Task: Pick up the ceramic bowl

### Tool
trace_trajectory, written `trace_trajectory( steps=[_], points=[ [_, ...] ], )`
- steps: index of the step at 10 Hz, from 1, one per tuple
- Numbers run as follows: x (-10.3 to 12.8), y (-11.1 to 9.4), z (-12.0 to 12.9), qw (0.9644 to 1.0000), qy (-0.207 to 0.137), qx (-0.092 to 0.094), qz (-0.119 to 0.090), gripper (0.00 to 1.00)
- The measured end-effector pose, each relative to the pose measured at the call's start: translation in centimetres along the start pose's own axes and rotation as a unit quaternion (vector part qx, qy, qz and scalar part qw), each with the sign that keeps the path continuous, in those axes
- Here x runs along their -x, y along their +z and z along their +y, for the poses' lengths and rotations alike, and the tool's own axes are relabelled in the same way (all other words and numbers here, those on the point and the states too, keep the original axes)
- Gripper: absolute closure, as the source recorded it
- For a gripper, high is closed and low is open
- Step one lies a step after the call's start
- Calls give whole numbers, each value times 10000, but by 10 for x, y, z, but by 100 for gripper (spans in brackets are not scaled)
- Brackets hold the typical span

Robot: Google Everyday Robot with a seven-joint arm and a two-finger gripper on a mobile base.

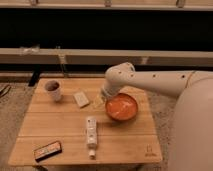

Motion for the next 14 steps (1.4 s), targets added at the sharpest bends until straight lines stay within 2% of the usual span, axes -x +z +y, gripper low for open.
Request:
trace_trajectory(
  steps=[2,5,9,11,14],
  points=[
    [-13,-7,-15,9997,184,1,135,25],
    [-51,-20,-34,9978,597,7,301,25],
    [-99,-32,-45,9917,1188,13,485,25],
    [-108,-33,-49,9888,1347,40,637,25],
    [-103,-20,-65,9871,1358,84,847,25]
  ],
)
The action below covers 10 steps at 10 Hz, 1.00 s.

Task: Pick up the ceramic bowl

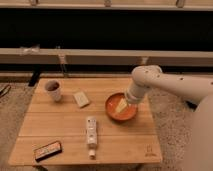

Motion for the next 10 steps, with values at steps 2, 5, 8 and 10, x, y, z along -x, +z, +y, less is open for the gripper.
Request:
trace_trajectory(
  steps=[2,5,8,10],
  points=[
    [13,6,-8,10000,-48,-35,67,25],
    [16,10,-7,9998,-118,-126,117,25],
    [17,11,-6,9998,-123,-126,114,25],
    [17,11,-6,9998,-117,-126,113,25]
  ],
)
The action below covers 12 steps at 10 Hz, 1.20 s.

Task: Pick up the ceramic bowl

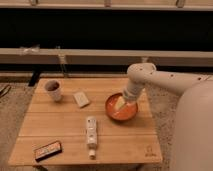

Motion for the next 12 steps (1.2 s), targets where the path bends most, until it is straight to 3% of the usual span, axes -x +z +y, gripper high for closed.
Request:
trace_trajectory(
  steps=[3,7,10,12],
  points=[
    [-3,4,-9,9999,159,15,37,25],
    [-30,14,-52,9978,639,-73,160,25],
    [-28,17,-63,9970,735,-130,219,25],
    [-23,24,-64,9968,758,-71,233,25]
  ],
)
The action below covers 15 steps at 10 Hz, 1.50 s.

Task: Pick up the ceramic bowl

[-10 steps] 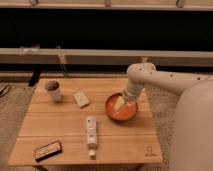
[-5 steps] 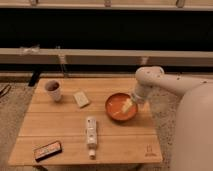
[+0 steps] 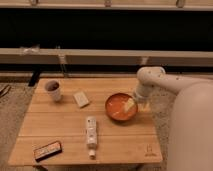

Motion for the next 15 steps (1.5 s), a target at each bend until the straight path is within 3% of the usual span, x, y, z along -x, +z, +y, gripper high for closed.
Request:
trace_trajectory(
  steps=[5,11,13,15],
  points=[
    [6,18,1,9998,120,119,111,27],
    [-8,29,1,9989,327,200,256,87],
    [-13,15,5,9988,364,248,205,99],
    [-20,-25,10,9983,443,374,58,100]
  ],
)
